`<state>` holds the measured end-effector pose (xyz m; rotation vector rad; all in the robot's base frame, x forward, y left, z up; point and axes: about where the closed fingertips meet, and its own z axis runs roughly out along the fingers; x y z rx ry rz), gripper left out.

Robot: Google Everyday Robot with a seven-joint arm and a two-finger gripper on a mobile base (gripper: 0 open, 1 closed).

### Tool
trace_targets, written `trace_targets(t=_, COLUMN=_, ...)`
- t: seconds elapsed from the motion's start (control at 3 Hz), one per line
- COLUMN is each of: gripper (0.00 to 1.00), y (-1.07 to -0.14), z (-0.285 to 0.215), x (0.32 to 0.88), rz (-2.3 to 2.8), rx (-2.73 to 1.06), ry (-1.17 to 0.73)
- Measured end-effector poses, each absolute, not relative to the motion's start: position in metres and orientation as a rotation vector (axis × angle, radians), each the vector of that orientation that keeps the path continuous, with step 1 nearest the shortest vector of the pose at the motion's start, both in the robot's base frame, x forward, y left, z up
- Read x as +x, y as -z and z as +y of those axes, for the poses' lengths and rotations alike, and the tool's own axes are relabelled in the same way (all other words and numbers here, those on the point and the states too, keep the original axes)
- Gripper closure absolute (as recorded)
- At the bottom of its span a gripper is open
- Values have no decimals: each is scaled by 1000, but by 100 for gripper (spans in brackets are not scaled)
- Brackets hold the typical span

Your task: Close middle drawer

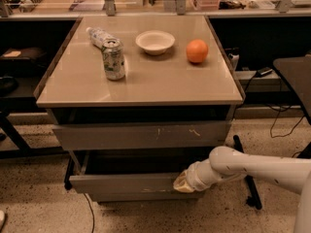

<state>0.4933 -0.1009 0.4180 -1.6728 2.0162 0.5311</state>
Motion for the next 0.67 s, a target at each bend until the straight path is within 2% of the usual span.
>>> trace_targets(t=0.67, gripper=58, y=-421, z=-102, x=502, rz=2012, rx=-1666, ry=-518)
